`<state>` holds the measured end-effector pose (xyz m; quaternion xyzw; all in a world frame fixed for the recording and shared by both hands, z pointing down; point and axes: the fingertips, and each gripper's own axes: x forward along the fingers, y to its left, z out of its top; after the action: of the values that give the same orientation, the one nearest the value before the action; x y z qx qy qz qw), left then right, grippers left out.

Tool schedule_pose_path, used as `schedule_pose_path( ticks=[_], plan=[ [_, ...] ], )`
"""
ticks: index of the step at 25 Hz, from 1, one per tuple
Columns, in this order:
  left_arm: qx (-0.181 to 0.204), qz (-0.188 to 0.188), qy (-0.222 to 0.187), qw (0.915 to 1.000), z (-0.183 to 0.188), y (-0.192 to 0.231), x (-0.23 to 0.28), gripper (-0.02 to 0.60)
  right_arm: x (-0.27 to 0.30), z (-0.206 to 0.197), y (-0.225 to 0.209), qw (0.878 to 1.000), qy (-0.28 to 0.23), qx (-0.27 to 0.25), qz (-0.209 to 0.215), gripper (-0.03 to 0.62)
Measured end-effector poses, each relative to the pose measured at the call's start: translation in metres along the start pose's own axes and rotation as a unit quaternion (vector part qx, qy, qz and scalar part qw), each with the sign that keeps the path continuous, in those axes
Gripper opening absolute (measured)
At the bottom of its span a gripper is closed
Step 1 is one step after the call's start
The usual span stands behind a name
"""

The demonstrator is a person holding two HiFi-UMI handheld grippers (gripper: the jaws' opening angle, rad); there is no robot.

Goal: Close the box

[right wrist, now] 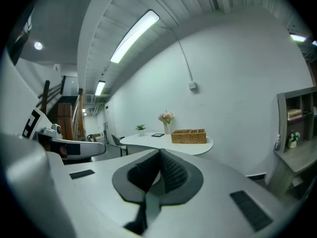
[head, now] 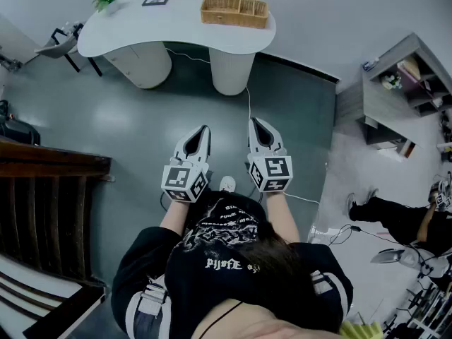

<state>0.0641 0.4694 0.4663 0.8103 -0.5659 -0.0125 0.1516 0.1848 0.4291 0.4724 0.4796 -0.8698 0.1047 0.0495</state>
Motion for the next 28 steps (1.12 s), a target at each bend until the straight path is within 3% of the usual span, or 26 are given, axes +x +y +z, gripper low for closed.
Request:
schedule_pose_path(
  ticks=[9, 14, 28],
  plan=[
    [-0.006, 0.022, -0.007, 0.9997, -0.008, 0.004, -0.022, 0.025, -0.009, -0.003, 0.007, 1.0, -0.001, 0.012, -0.002, 0.025],
    [-0.009, 0.01, -0.001, 0.9999, -0.01, 0.012, -0.021, 0.025, 0.002, 0.0, 0.011, 0.999, -0.005, 0.032, 0.004, 0.025],
    [-0.005, -0.014, 0.001, 0.9999, 0.013, 0.058, 0.044, 0.026, 0.062, 0.025, -0.013, 1.0, 0.002, 0.014, -0.028, 0.025]
  ],
)
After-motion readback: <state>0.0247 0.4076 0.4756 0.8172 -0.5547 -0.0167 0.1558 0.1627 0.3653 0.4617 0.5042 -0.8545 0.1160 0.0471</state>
